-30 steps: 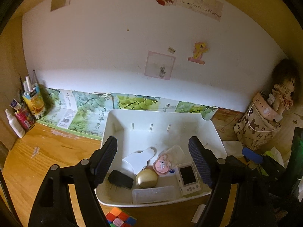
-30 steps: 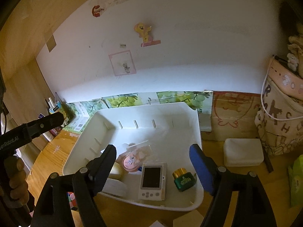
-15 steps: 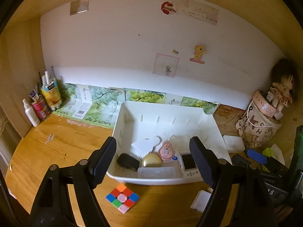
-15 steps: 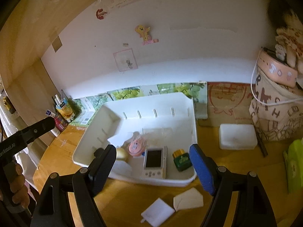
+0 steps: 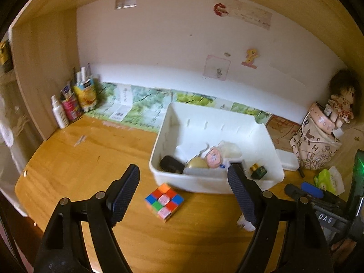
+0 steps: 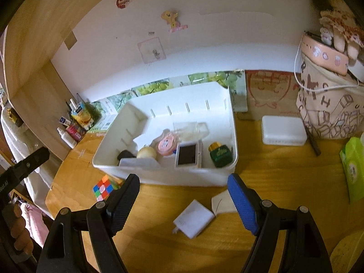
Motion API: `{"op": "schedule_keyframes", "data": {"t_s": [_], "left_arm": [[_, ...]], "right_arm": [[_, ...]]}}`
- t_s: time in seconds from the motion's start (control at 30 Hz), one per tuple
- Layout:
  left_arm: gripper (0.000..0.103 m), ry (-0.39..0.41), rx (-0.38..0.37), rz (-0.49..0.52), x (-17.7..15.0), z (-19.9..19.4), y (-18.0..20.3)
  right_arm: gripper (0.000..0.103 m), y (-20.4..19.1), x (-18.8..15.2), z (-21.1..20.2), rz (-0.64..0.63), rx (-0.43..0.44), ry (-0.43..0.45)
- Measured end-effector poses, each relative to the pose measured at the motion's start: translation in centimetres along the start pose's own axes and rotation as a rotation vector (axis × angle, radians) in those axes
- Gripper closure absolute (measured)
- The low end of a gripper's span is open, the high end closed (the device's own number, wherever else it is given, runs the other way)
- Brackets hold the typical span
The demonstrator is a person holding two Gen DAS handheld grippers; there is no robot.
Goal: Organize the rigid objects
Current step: 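Lower both grippers to the desk toward the Rubik's cube and white charger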
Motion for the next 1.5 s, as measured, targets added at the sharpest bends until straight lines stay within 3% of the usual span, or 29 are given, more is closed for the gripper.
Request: {"op": "schedule_keyframes", "data": {"t_s": [0.3, 0.67, 0.9, 1.13, 1.5], "left_arm": [[0.021, -0.012, 0.103, 0.004, -2.6, -1.2, -1.9], [0.021, -0.142, 0.165, 0.043, -5.7, -1.2, -4.0], [0.021, -0.251, 0.154, 0.086, -6.4, 1.4, -5.1], [0.021, -0.376, 0.104, 0.197, -6.3, 5.0, -4.4], [0.021, -0.528, 0.046, 0.349, -6.3, 10.2, -3.2]], "right_arm": [[0.023, 0.4, -1.8, 0.0, 0.043, 0.016, -0.063], [0.023, 2.1, -4.0, 1.5, 0.171, 0.048, -0.165], [0.023, 2.5, -5.8, 3.4, 0.245, 0.048, -0.228], [0.023, 3.1, -7.3, 5.6, 0.376, 0.052, -0.295], [0.023, 3.2, -7.9, 7.7, 0.493, -0.032, -0.318]]}}
Point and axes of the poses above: each gripper's, at about its wrist camera, not at the fingertips, and z roughly the way its jaws point, y to its right, x to its top, the point moved 6 cm from there along z, roughly the way its jaws point
